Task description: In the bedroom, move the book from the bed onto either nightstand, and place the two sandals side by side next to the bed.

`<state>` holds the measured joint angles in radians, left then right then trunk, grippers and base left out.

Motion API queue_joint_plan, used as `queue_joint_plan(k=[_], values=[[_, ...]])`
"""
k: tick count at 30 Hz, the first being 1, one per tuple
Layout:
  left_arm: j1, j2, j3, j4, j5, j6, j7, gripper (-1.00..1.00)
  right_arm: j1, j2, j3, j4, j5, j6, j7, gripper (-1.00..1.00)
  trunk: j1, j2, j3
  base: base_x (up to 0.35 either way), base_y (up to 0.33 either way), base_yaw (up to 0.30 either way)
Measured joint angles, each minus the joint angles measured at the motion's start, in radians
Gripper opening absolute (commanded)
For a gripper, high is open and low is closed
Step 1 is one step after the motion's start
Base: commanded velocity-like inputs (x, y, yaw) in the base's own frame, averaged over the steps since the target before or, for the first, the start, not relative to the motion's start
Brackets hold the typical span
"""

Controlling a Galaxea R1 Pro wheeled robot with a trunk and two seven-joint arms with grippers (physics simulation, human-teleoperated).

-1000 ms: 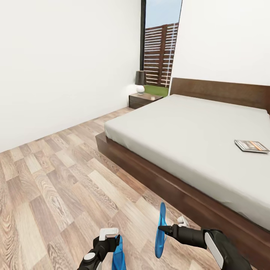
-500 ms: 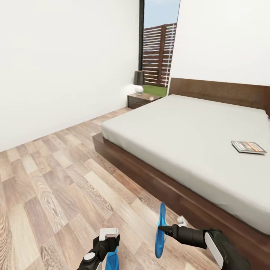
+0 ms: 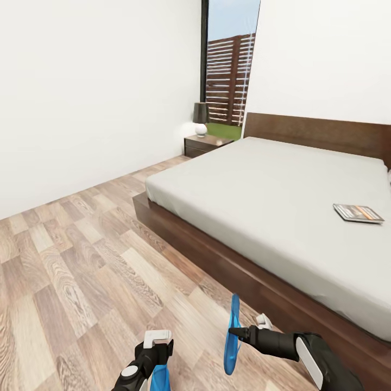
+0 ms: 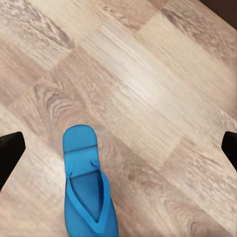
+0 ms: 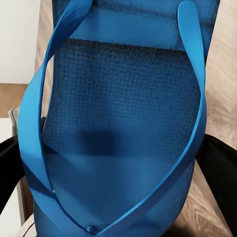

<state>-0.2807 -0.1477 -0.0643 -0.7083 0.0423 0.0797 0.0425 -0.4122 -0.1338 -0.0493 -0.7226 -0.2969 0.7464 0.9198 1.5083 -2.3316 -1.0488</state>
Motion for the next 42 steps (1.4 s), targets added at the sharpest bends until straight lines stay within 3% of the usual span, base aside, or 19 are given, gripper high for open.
queue_joint_plan(k=[8, 25, 35, 42], values=[[0.000, 0.000, 0.001, 0.000, 0.001, -0.001, -0.001, 1.00, 0.000, 0.006, 0.001, 0.000, 0.000, -0.002, -0.001, -1.00, 0.000, 0.000, 0.000, -0.193, 0.000, 0.000], [0.000, 0.000, 0.001, 0.000, 0.001, -0.001, -0.001, 1.00, 0.000, 0.006, 0.002, 0.001, 0.000, -0.003, -0.001, -1.00, 0.000, 0.000, -0.008, -0.007, 0.000, 0.176], [0.000, 0.000, 0.001, 0.000, 0.001, 0.001, -0.001, 1.00, 0.000, 0.006, 0.001, 0.000, 0.000, -0.003, -0.001, -1.00, 0.000, 0.000, -0.009, 0.000, 0.000, 0.019], [0.000, 0.000, 0.001, 0.000, 0.001, 0.002, -0.001, 1.00, 0.000, 0.006, 0.002, 0.001, 0.002, -0.004, -0.001, -1.00, 0.027, -0.049, -0.031, 0.000, 0.000, 0.000]])
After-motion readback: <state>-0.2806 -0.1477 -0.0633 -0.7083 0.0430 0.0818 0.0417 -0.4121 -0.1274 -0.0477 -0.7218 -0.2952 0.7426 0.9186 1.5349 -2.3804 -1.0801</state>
